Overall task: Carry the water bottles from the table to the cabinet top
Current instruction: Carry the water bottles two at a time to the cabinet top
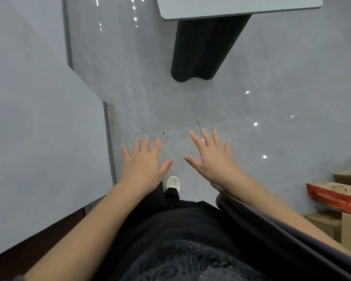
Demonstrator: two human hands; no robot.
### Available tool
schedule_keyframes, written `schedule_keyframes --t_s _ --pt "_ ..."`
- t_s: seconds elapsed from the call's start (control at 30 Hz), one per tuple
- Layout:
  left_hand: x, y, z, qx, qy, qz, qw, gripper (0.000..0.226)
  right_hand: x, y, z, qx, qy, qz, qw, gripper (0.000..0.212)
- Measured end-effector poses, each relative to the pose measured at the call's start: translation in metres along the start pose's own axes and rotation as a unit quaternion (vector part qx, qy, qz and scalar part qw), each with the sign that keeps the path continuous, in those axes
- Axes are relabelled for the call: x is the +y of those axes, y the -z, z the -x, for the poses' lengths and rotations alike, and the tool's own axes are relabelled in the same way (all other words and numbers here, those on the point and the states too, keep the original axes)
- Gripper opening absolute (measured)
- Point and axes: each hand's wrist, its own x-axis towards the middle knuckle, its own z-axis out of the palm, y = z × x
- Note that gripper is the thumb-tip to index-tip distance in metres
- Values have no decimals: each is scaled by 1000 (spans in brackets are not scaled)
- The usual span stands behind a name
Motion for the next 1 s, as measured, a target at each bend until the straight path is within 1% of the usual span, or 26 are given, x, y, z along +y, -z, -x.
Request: schedule_keyframes --t_s 0.2,0.43,0.7,0.9,1.0 --pt "-12 47 -75 6 5 5 1000 72 -15 44 -78 -6 14 10 1000 73" --pt "-50 138 -189 -22 -17 -12 1000 72 -59 122 -185 -18 -30 -27 999 73" --pt "-85 244 -298 -17 -48 -31 998 72 -108 209 -296 13 -42 -69 997 74" --pt "-101 301 -371 -12 -62 -14 998 70 -120 267 -376 25 -54 -79 995 74" --pt "-113 329 -420 -14 -73 -23 997 70 -124 293 -424 28 -72 -83 994 73"
